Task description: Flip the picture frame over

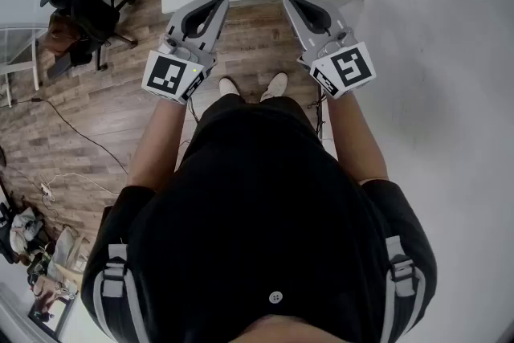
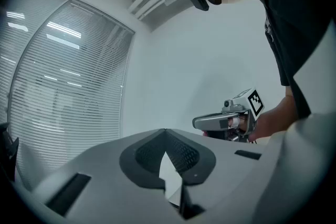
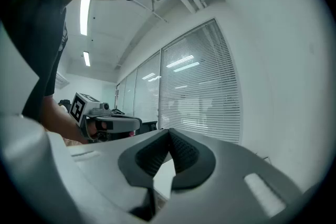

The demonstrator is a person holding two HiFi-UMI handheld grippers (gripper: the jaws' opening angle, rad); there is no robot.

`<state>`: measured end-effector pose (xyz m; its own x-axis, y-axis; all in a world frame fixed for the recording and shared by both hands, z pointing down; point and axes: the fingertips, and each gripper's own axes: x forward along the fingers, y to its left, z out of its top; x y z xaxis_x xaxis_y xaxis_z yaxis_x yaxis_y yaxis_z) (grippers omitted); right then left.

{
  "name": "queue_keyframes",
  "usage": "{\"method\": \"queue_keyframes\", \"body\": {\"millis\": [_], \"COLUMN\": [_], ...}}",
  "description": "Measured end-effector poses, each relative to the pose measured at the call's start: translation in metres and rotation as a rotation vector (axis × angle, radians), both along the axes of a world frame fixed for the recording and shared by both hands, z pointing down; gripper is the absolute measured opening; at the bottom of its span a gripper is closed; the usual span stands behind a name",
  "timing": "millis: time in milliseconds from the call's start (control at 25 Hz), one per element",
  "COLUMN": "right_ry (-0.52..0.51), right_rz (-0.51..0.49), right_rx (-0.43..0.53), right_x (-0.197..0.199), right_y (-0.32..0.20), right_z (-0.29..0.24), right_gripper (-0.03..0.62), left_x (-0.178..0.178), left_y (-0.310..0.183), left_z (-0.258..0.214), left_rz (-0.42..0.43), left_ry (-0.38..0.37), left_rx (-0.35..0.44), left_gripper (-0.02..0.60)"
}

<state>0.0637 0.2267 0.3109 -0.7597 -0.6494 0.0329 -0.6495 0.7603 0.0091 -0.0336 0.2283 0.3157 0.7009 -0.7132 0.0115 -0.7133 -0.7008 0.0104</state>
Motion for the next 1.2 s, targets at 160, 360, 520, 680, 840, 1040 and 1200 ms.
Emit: {"method": "queue_keyframes", "body": {"millis": [160,360,520,680,840,1040,1200], "right_ry": [-0.004,-0.014,-0.038,-0.038,-0.037,-0.027,-0.036], "right_rz": [0.000,-0.001,0.007,0.013,0.028,0.049,0.086], "right_rx": [-0.021,-0.047,-0.055,-0.054,-0.059,-0.072,-0.074], "right_x": [-0.001,0.004,0.010,0.011,0.012,0.015,0.024], "right_y": [-0.003,-0.003,-0.002,-0.001,-0.002,-0.005,-0.008], "right_z": [0.006,0.019,0.017,0.018,0.022,0.028,0.027], "right_gripper": [-0.002,-0.002,-0.002,-0.001,0.026,0.105,0.185], "left_x": [-0.001,0.003,0.003,0.002,0.004,0.007,0.013], "left_y": [-0.007,-0.010,-0.009,-0.007,-0.005,-0.007,-0.008], "left_z": [0.005,0.015,0.013,0.013,0.017,0.020,0.019], "left_rz": [-0.004,-0.007,-0.027,-0.022,-0.007,-0.005,0.005], "left_ry": [-0.005,-0.012,-0.020,-0.018,-0.013,-0.014,-0.016], "left_rx": [-0.010,-0.023,-0.042,-0.037,-0.027,-0.034,-0.028], "left_gripper": [0.005,0.005,0.005,0.005,0.005,0.005,0.005]}}
